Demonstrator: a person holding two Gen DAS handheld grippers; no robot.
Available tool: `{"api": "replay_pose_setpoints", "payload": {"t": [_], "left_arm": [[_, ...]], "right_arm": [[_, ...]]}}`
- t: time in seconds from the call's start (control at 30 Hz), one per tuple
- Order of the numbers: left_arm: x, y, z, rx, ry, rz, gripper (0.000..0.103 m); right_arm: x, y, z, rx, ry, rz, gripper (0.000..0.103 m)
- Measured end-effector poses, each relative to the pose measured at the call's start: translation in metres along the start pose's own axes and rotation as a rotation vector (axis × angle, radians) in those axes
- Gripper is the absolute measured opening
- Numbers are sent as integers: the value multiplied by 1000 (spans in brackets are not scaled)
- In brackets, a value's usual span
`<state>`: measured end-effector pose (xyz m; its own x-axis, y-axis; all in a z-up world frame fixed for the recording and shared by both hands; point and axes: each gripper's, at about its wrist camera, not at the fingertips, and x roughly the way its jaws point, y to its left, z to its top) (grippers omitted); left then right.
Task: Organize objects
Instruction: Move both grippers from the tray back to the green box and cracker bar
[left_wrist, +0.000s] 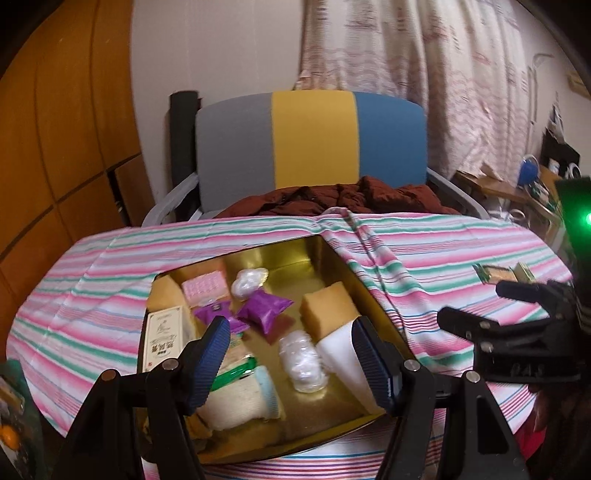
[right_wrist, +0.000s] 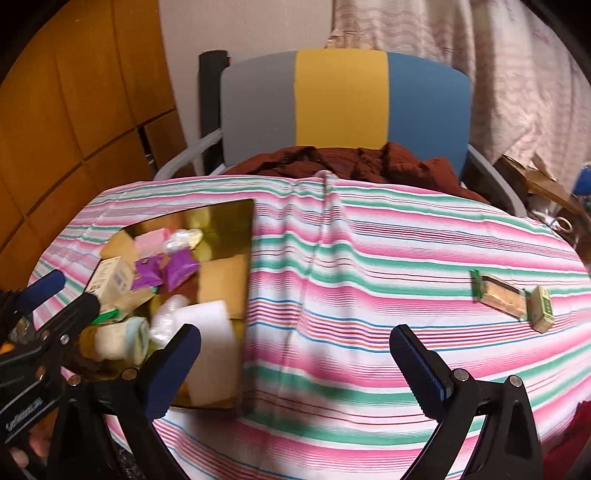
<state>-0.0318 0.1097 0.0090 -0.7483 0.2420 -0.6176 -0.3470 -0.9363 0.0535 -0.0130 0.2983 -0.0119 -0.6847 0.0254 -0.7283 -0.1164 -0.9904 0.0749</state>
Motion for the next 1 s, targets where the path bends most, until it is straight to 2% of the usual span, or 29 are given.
{"api": "replay_pose_setpoints", "payload": {"t": [0.3, 0.57, 0.77, 1.0], "left_arm": [[1, -31, 4, 95, -9, -21, 69], [8, -55, 6, 151, 5, -50, 69], [17, -76, 9, 191, 20, -86, 69], [30, -101, 13, 196, 57, -182, 69]], "right_arm": [[-4, -50, 8, 71, -7, -77, 103], [-4, -114, 14, 181, 16, -142, 103], [-5, -177, 16, 304, 36, -190, 103], [-19, -282, 12, 565, 18, -320, 103]]}}
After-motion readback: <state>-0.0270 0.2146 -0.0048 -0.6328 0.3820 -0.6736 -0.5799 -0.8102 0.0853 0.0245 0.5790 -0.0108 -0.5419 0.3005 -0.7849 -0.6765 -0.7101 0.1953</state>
